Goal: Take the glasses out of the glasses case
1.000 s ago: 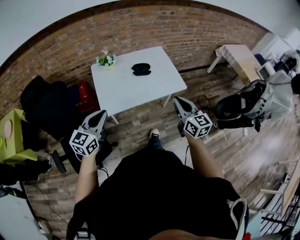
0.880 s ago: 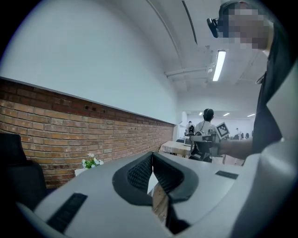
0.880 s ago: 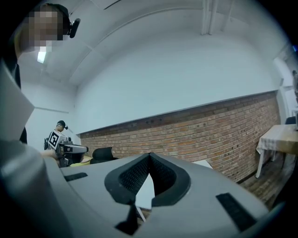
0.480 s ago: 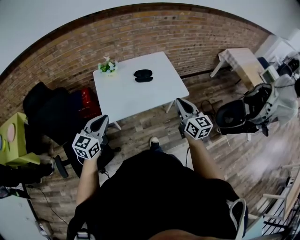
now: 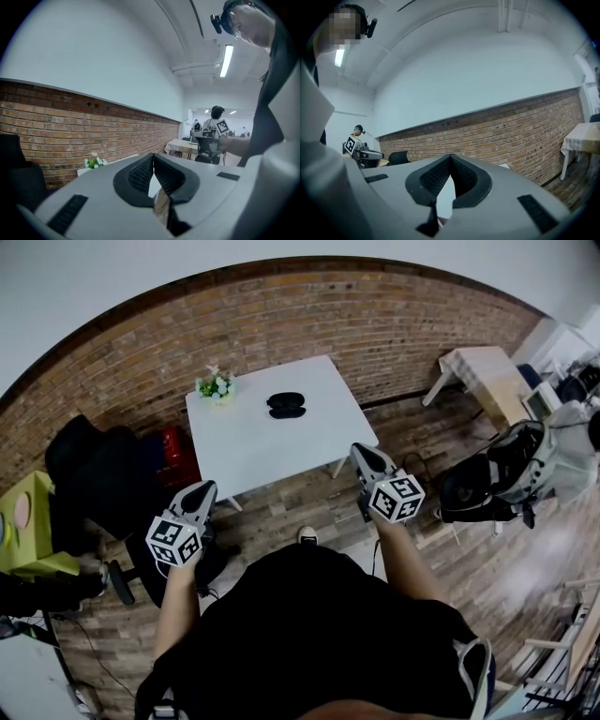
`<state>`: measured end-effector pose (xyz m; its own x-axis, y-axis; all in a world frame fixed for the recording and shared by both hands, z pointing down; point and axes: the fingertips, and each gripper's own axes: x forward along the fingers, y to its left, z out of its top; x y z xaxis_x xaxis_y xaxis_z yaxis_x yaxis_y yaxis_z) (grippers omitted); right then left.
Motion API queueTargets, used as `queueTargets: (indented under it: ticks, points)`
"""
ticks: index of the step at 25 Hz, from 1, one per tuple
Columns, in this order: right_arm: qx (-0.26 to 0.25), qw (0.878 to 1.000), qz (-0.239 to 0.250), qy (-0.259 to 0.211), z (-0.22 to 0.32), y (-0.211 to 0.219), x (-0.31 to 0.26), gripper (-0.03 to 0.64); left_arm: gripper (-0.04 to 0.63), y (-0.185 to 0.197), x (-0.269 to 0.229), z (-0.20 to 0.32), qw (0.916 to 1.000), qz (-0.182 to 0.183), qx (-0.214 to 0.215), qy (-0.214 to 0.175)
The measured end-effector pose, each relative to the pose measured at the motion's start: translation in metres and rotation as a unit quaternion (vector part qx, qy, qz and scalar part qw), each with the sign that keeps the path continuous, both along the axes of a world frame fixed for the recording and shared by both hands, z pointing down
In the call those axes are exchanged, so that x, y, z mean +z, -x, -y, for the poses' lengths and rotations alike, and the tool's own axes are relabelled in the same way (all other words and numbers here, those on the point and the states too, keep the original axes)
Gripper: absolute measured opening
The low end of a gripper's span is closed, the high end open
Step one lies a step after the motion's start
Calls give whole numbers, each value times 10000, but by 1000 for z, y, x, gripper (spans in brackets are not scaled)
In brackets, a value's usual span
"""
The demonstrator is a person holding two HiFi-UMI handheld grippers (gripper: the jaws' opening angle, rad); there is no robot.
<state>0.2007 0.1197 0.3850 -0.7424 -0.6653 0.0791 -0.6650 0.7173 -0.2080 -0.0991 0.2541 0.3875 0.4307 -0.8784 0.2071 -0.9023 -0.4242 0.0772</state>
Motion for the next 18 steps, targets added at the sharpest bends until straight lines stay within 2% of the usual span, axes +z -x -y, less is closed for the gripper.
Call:
queueTargets:
  ticks: [18]
  points:
    - [-104, 9998, -123, 93, 50, -1, 9, 15, 11, -2, 9, 43, 9999, 1, -85, 134]
